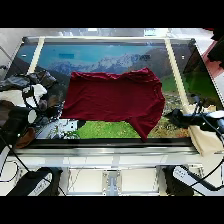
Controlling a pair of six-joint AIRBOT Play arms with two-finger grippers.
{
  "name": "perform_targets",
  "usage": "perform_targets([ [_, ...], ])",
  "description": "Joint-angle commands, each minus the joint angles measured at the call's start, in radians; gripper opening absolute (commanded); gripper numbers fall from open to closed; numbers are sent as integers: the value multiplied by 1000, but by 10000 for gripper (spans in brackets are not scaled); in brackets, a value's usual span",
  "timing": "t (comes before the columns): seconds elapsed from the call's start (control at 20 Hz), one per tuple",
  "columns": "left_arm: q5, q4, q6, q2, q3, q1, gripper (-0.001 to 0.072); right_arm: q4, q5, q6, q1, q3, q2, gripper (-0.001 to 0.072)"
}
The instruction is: Fold the shirts.
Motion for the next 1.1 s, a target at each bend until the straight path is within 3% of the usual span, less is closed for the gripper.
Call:
perform_targets([
  [0.0,46,-79,-3,19,-29,1,626,134,-169,-1,98,-134,3,454],
  [0.15,47,-109,47,19,-29,1,626,201,-357,11,257,-164,0,454],
  [0.3,39,-109,76,19,-28,1,626,193,-446,84,322,-164,0,453],
  [0.75,30,-109,118,19,-27,1,626,184,-415,103,317,-162,2,453],
  [1.05,26,-109,118,19,-27,1,626,80,-304,105,225,-162,2,452],
])
